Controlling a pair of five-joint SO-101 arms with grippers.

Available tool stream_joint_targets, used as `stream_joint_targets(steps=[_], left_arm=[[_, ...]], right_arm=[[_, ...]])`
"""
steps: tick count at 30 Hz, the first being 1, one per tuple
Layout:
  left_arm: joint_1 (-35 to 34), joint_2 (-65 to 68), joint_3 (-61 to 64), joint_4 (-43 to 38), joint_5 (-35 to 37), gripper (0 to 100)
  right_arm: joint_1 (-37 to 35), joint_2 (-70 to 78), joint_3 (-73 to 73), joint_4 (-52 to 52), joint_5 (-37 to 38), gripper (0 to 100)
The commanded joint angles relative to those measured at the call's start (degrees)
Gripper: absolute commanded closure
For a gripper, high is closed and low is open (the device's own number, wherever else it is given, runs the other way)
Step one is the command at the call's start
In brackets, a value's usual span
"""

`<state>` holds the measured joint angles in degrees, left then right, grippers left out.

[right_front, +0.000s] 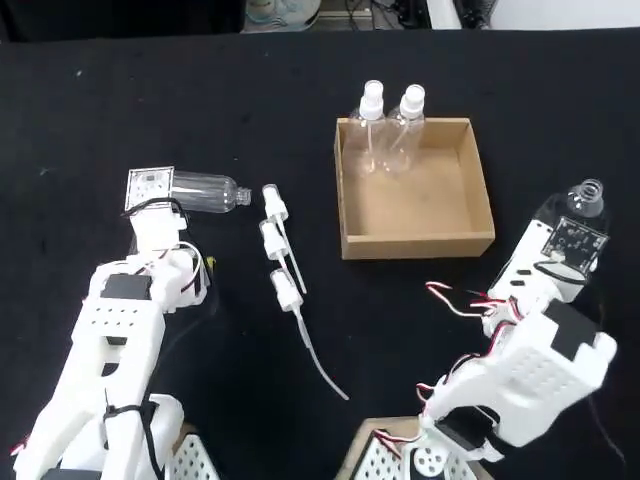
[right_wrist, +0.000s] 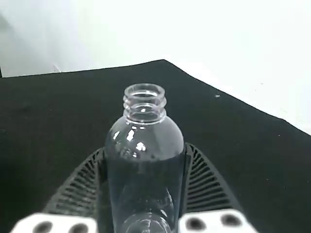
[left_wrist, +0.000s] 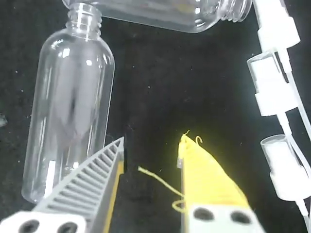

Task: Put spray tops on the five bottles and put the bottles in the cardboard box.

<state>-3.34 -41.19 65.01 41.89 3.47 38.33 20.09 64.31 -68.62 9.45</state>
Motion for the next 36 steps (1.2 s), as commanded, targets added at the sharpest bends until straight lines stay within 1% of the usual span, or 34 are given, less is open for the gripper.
stream_joint_targets(steps=[1, 5, 9, 11, 19, 23, 25, 33, 36], left_arm=[[0.31, -0.62, -0.31, -0.97, 0.53, 82], [0.31, -0.62, -0.40, -0.97, 0.53, 82], [0.31, -0.62, -0.48, -0.97, 0.53, 82], [0.31, -0.62, -0.48, -0.97, 0.53, 82], [0.31, -0.62, -0.48, -1.05, 0.44, 82], [0.31, -0.62, -0.48, -1.05, 0.44, 82], [0.31, -0.62, -0.48, -1.05, 0.44, 82], [0.31, -0.62, -0.48, -1.05, 0.35, 82], [0.31, -0.62, -0.48, -1.05, 0.35, 82]], right_arm=[[0.97, 0.48, -0.40, -0.79, -0.35, 97.2], [0.88, 0.57, -0.31, -0.53, -0.35, 96.2], [0.62, 0.57, -0.31, -0.44, -0.35, 85.8], [0.53, 0.48, -0.31, -0.62, -0.35, 82.5], [0.53, -0.13, -0.57, -0.79, -0.35, 81.4], [0.44, -3.56, 0.31, -0.26, -0.44, 72.6], [0.44, -5.32, 0.92, -0.26, -0.44, 69.8], [0.35, -8.57, 0.84, -0.18, -0.44, 71.3], [0.35, -8.75, -0.13, 2.20, -0.44, 71.3]])
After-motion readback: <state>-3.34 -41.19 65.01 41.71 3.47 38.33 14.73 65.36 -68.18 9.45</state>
